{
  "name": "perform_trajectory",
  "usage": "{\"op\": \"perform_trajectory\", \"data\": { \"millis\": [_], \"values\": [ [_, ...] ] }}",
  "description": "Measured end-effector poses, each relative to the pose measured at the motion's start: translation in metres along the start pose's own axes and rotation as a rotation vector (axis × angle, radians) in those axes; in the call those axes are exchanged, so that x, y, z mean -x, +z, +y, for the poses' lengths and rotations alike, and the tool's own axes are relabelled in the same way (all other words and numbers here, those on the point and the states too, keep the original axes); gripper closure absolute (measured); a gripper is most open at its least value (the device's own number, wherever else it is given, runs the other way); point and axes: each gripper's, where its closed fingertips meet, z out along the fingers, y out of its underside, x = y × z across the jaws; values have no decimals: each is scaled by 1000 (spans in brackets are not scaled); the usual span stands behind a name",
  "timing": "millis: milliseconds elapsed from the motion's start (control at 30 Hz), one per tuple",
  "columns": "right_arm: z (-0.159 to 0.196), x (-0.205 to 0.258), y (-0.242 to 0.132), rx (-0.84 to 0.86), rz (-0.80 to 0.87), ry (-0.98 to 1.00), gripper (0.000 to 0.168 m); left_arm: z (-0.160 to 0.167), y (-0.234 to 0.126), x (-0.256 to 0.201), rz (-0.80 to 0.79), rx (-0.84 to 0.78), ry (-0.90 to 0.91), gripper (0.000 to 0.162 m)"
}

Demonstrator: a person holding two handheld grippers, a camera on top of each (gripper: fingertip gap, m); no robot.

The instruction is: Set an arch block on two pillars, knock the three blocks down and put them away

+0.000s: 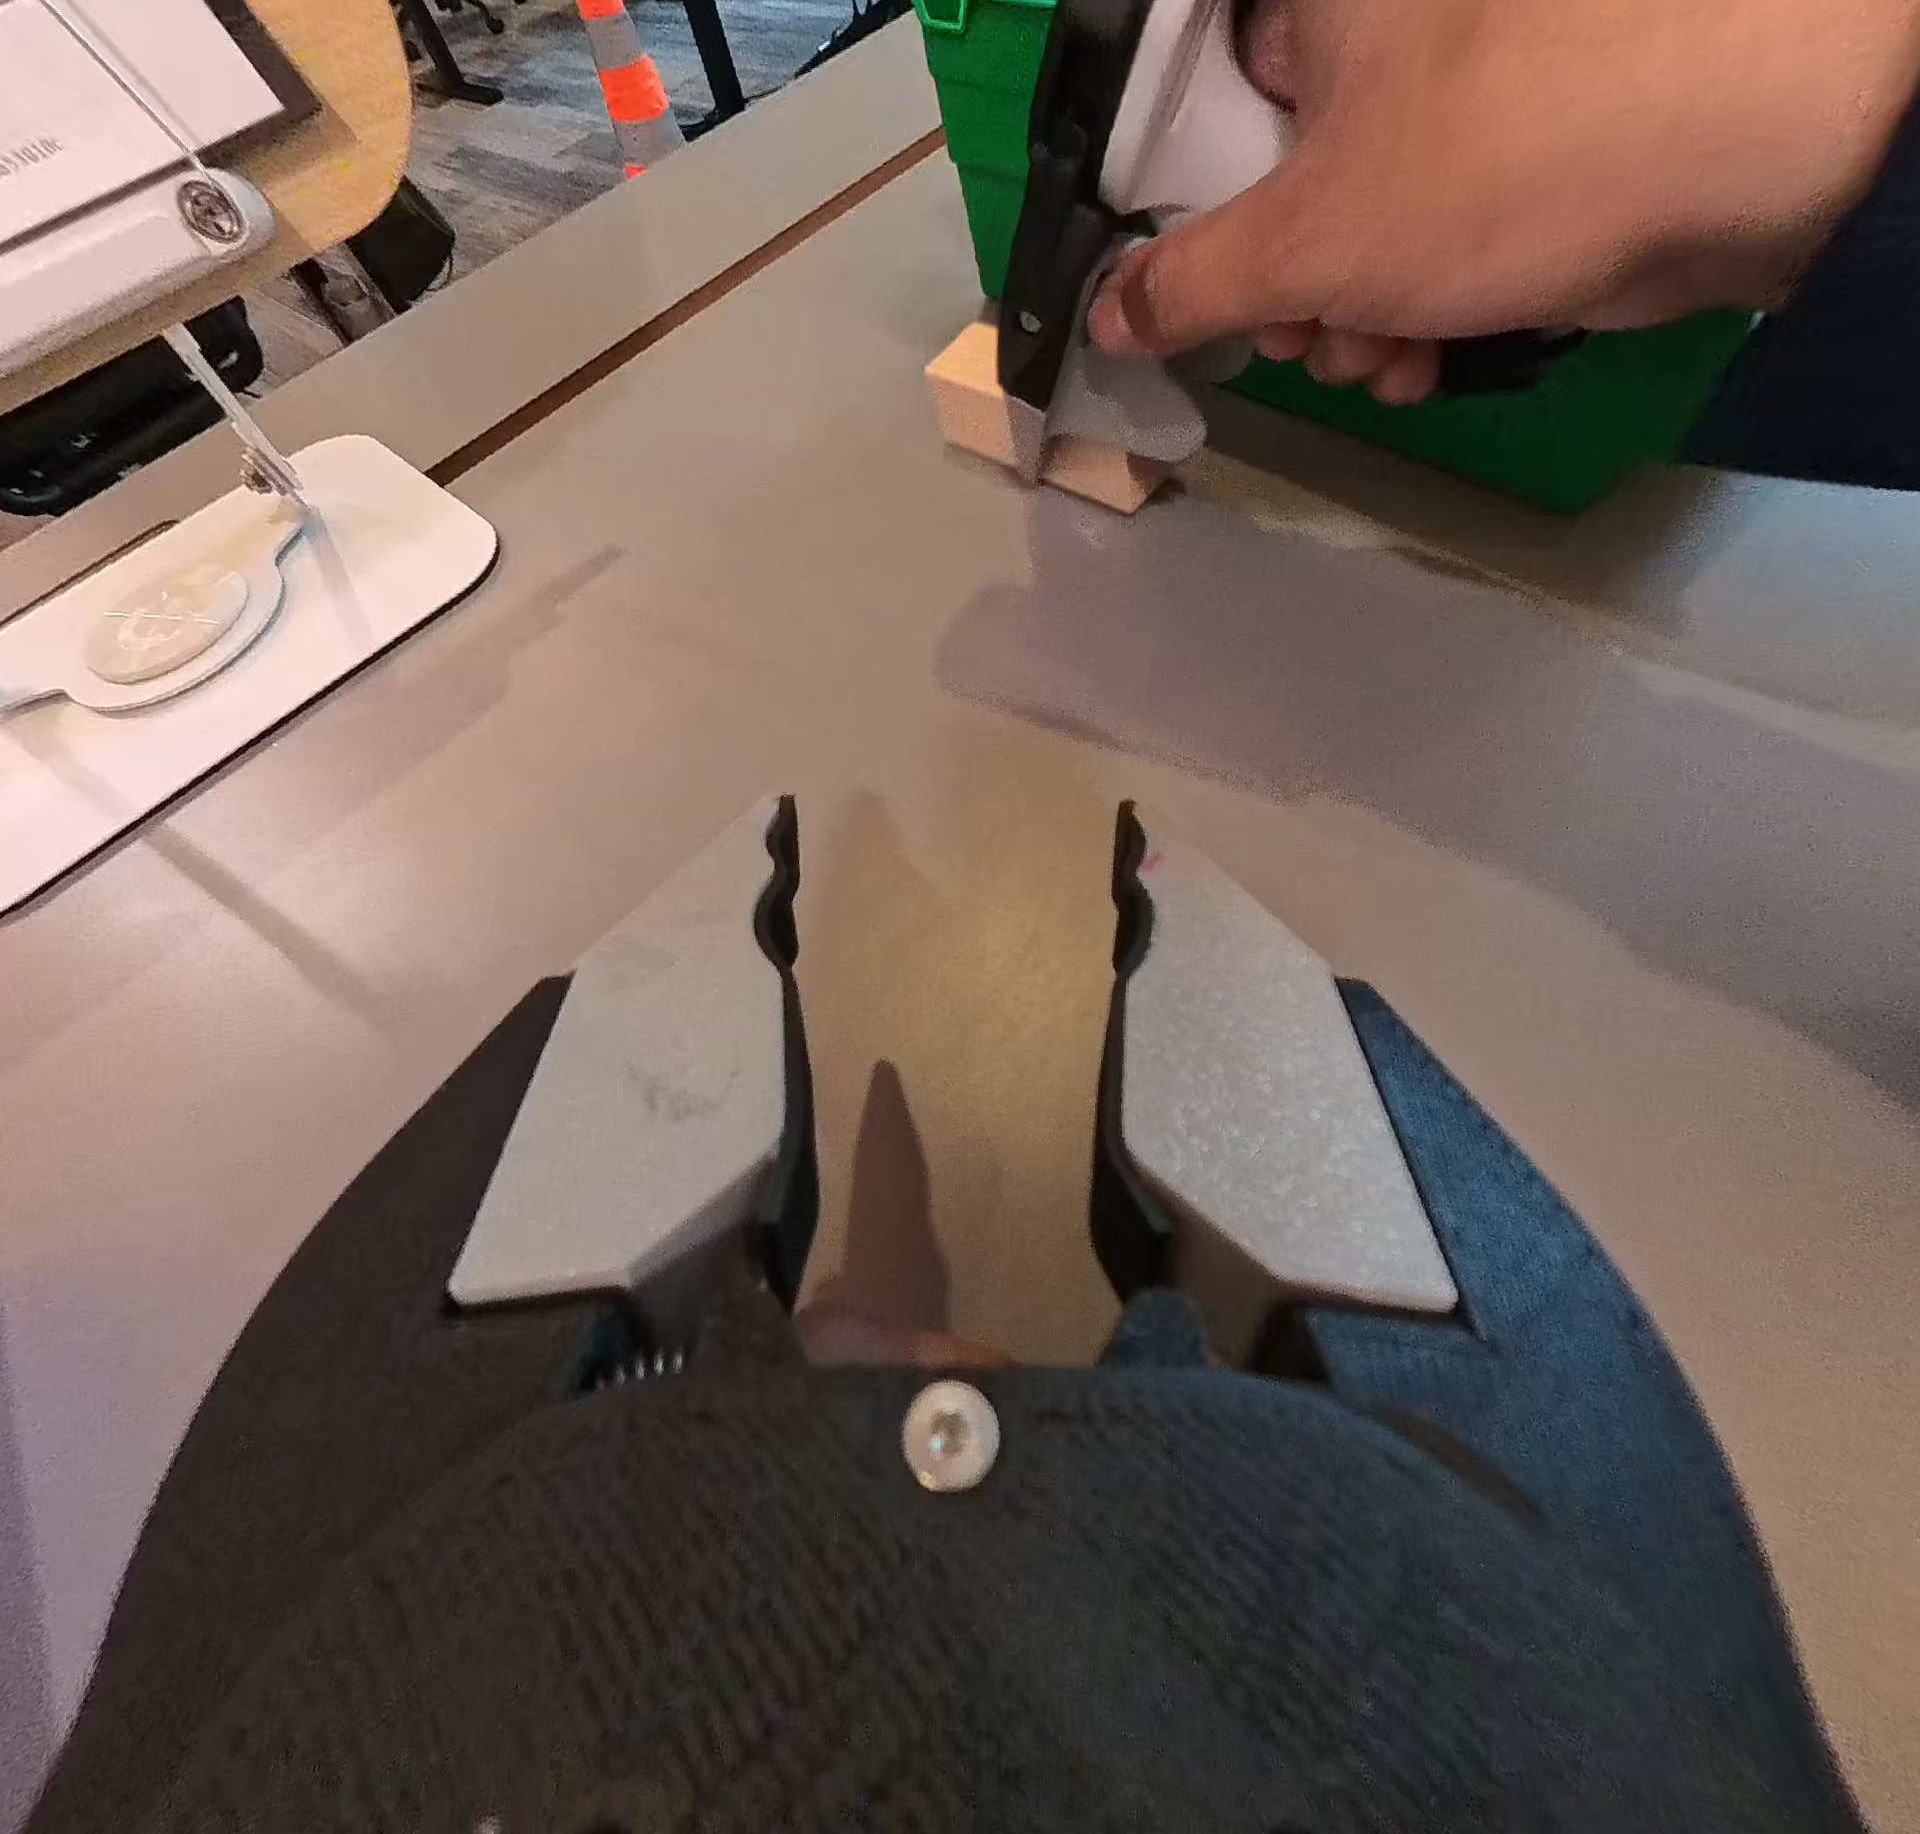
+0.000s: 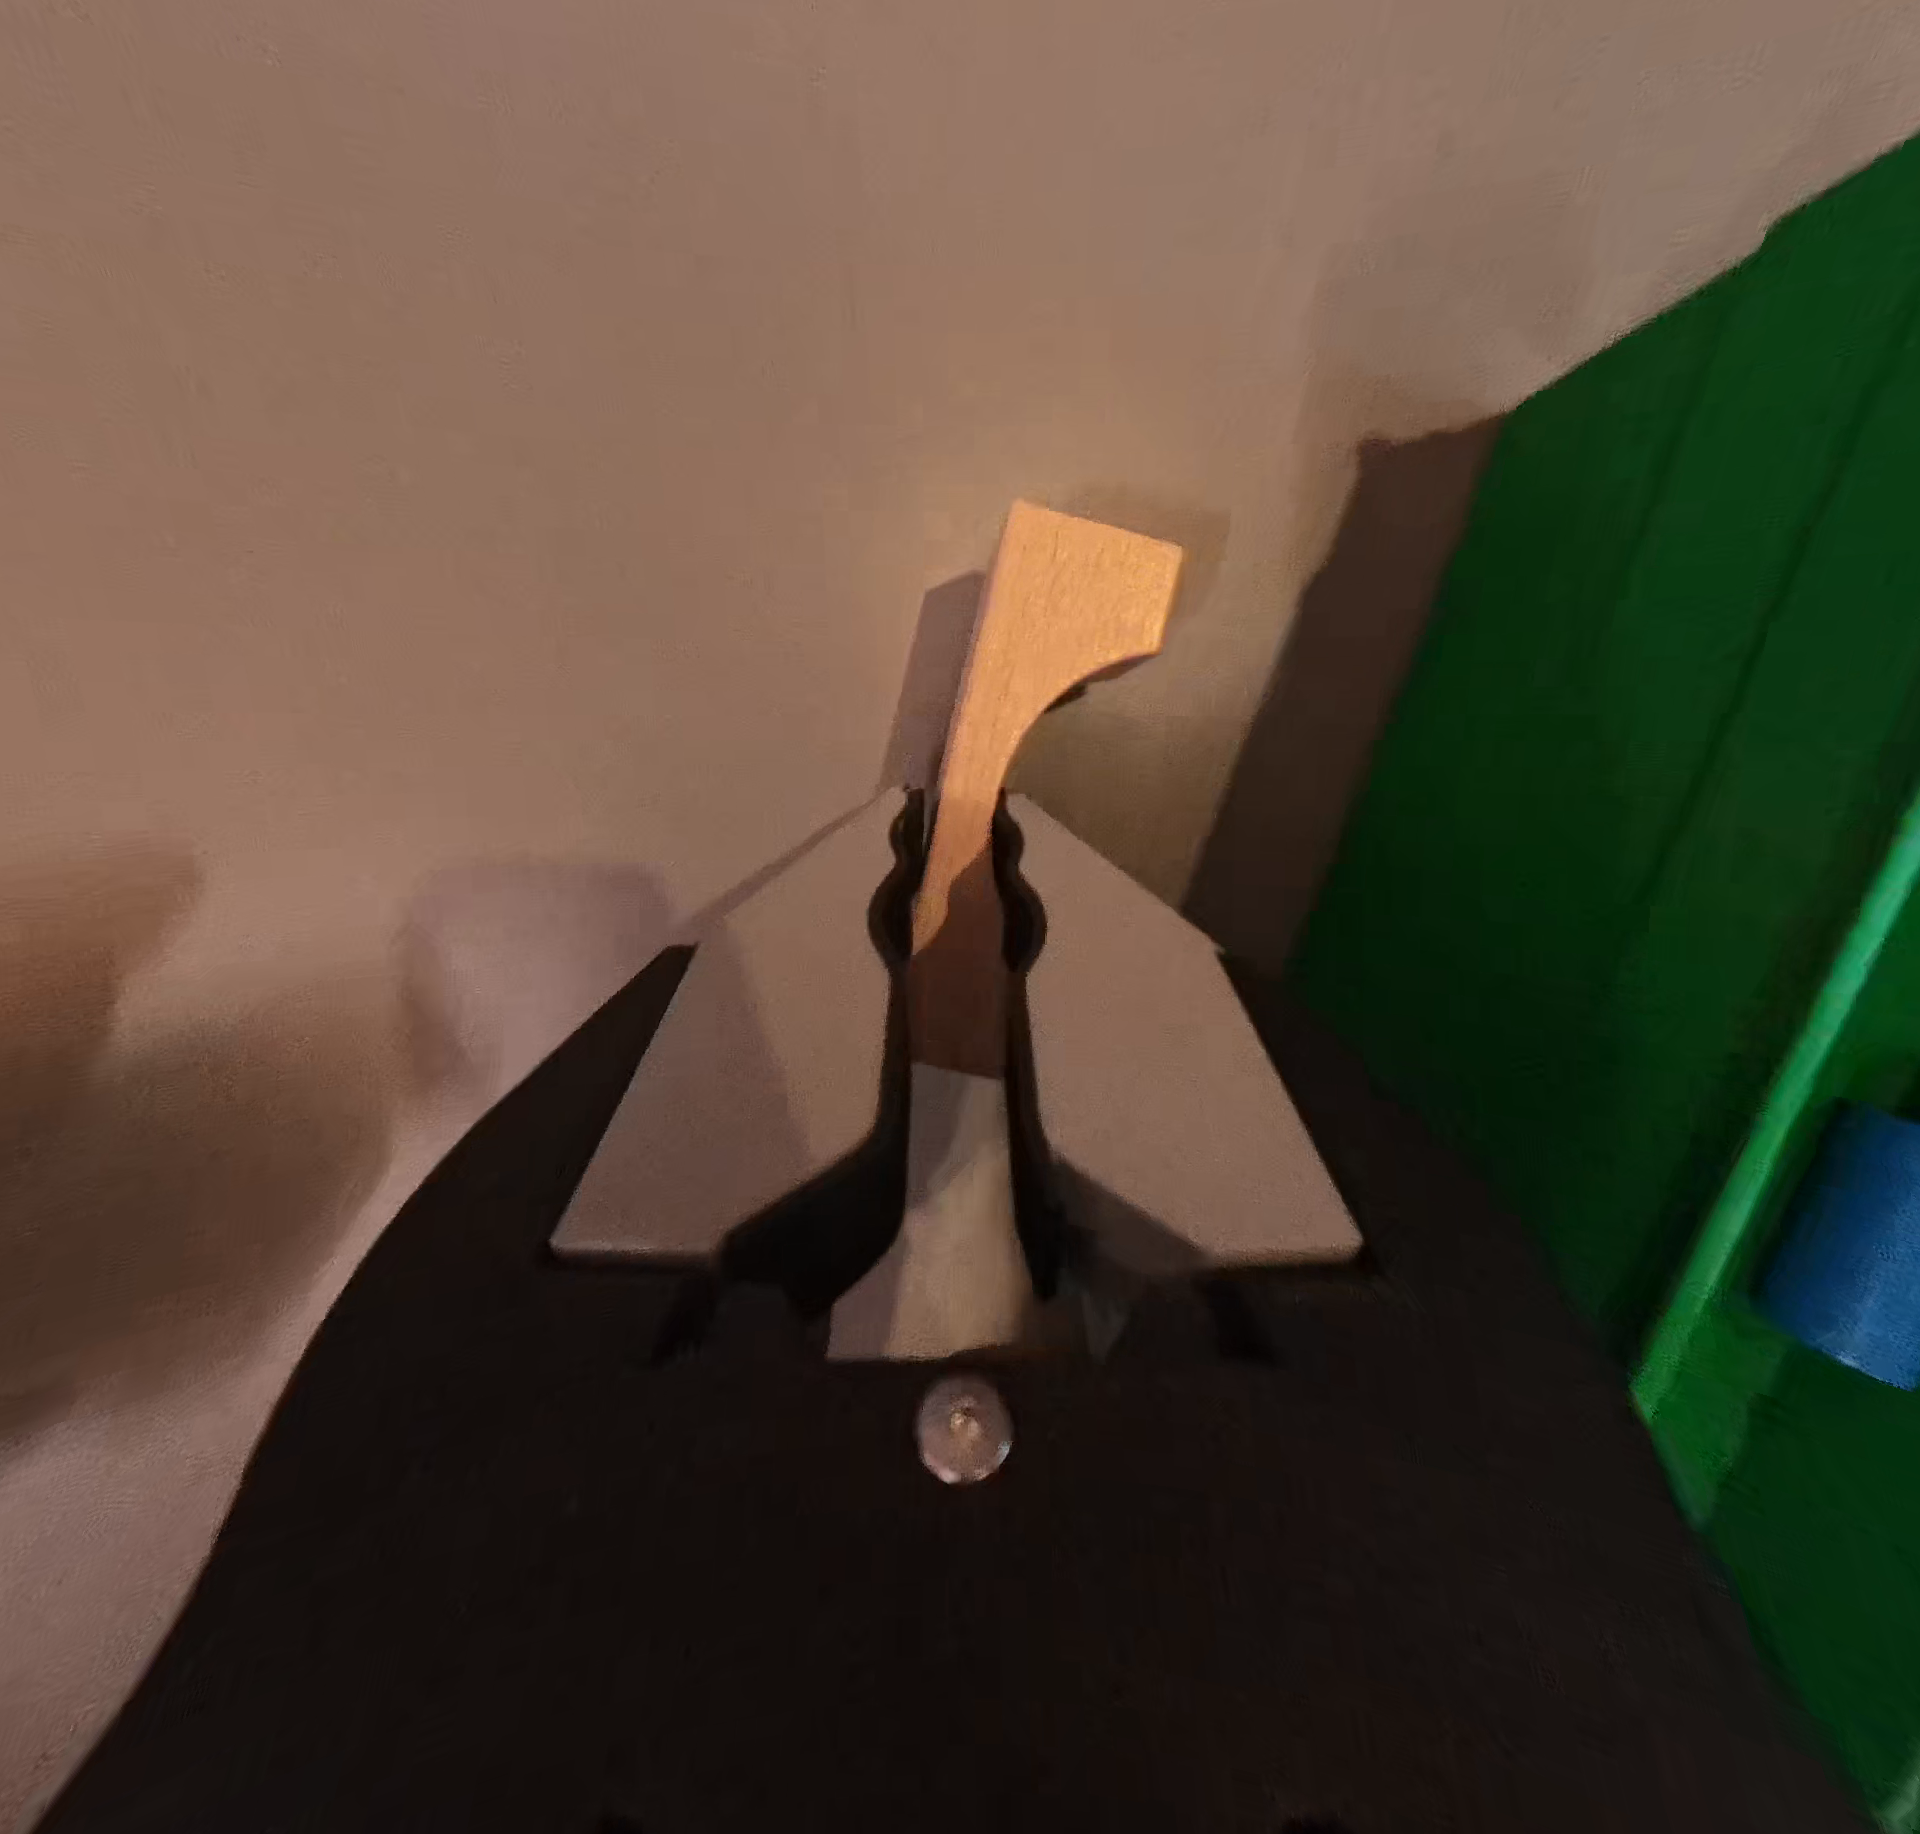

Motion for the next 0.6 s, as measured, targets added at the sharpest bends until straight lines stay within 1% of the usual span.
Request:
{"op": "perform_trajectory", "data": {
  "millis": [67,133,200,267,333,400,433,467,500,600],
  "values": [
    [-14,18,-33,-138,-43,-47,158,-2,-1,0,-1,-7,-3,103],
    [-26,22,-79,-302,-44,-74,159,-2,-1,1,-5,-10,-2,103],
    [-31,-2,-123,-425,32,-67,159,-1,-1,1,-8,-7,-2,103],
    [-27,-44,-150,-480,132,-17,159,1,1,0,-8,1,0,103],
    [-10,-84,-153,-439,175,47,158,4,3,-1,-10,11,11,103],
    [17,-115,-134,-320,201,101,157,6,5,-2,-15,22,26,103],
    [30,-122,-122,-251,204,103,148,7,5,-3,-17,24,31,103],
    [41,-128,-114,-210,225,97,132,7,6,-3,-21,26,35,103],
    [44,-127,-112,-215,245,78,123,7,6,-2,-28,28,40,103],
    [29,-90,-127,-391,204,10,122,5,0,3,-58,6,34,103]
  ]
}}
